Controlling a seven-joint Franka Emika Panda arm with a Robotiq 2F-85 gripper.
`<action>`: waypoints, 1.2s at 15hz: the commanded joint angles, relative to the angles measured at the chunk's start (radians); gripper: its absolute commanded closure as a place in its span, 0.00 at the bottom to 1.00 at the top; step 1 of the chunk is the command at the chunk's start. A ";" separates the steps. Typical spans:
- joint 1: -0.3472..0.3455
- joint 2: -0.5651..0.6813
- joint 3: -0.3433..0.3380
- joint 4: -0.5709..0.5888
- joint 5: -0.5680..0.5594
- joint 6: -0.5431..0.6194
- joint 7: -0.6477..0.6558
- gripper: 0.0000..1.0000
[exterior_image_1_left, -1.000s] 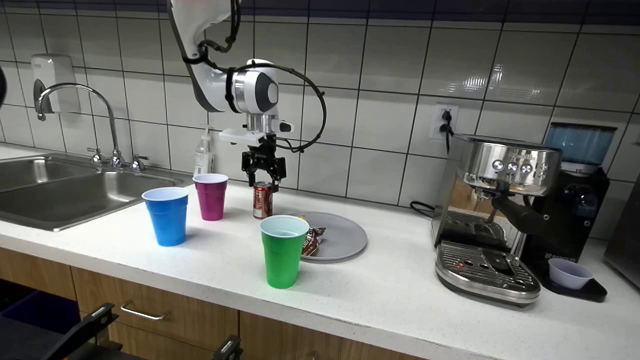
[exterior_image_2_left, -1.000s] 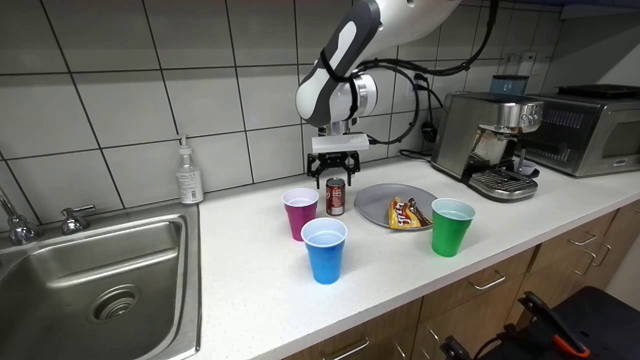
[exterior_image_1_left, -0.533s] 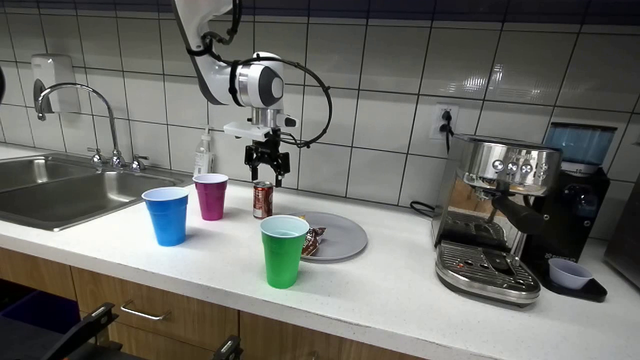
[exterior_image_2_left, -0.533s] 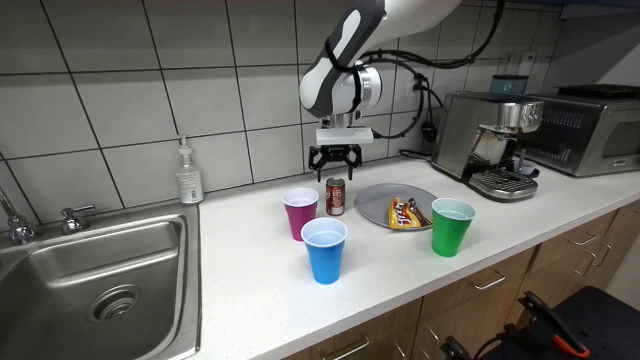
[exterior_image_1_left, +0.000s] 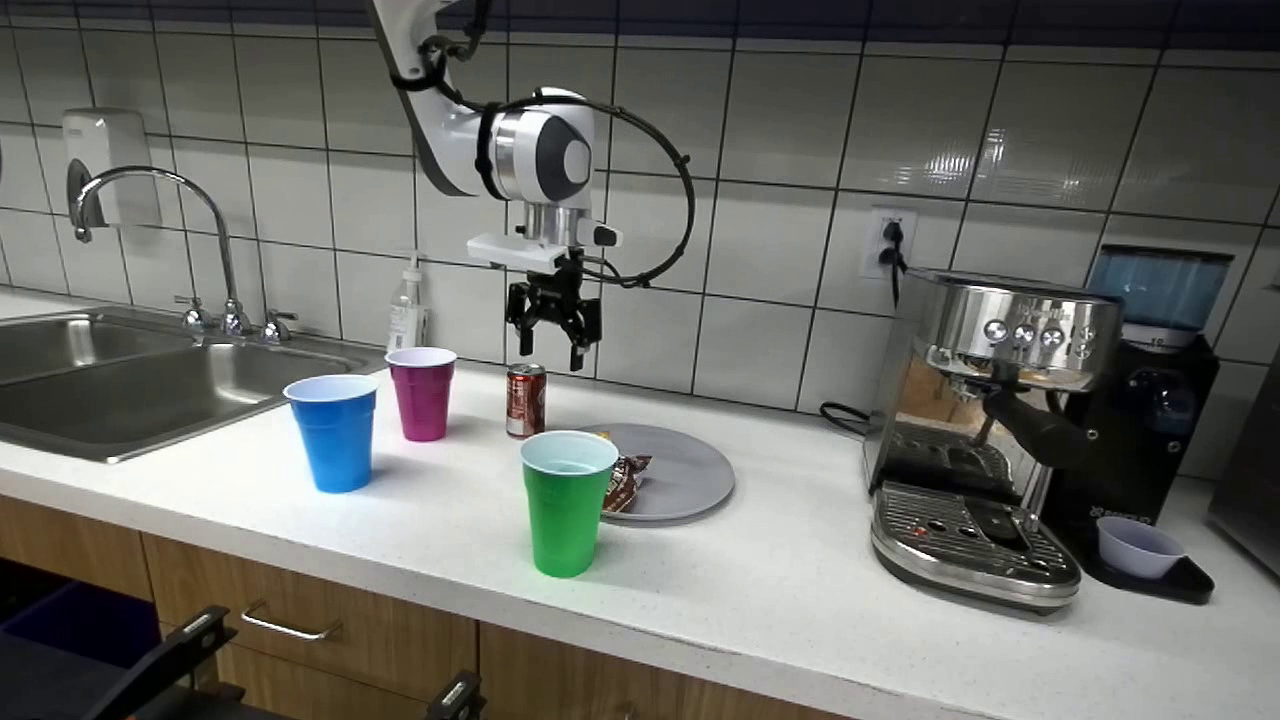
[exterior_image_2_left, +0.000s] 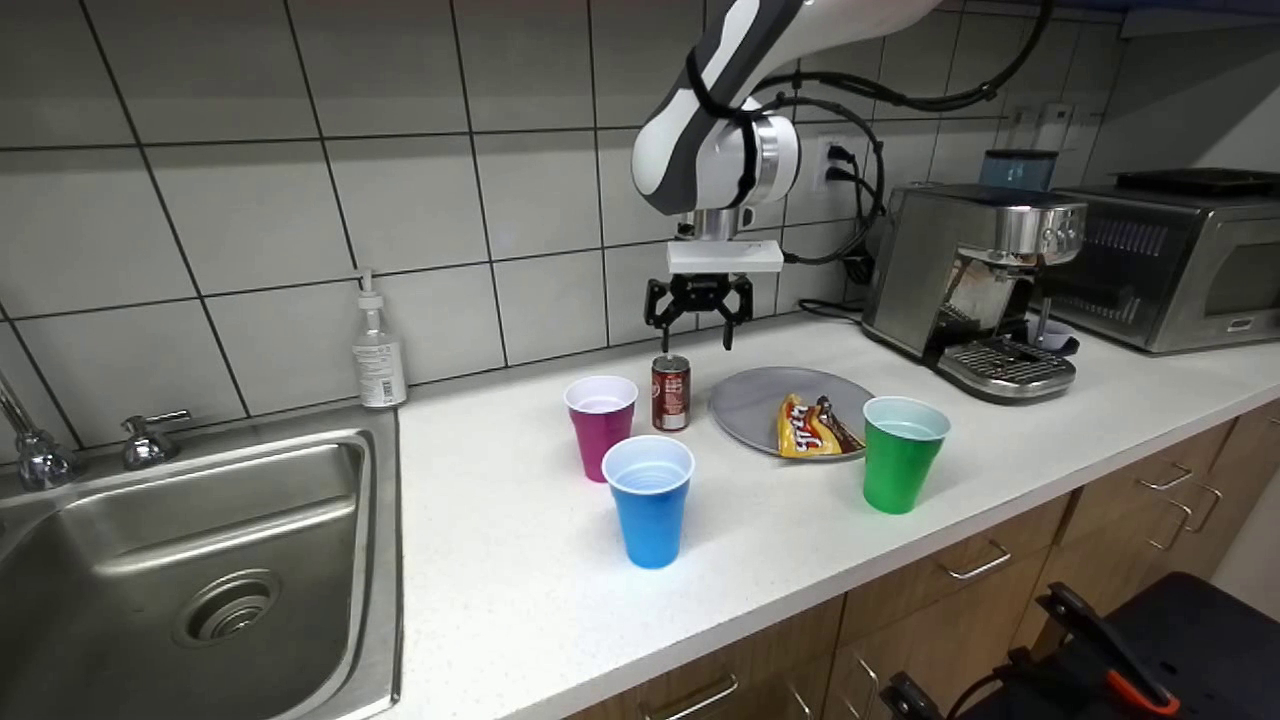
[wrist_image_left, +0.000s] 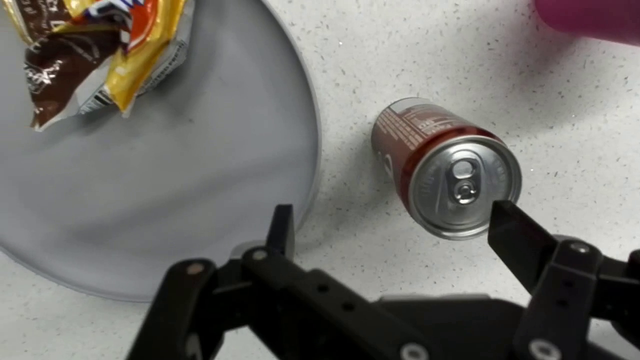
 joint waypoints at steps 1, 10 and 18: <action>-0.035 -0.072 0.006 -0.082 0.022 0.002 -0.052 0.00; -0.063 -0.098 -0.029 -0.162 0.002 -0.004 -0.051 0.00; -0.065 -0.098 -0.058 -0.202 -0.004 -0.005 -0.029 0.00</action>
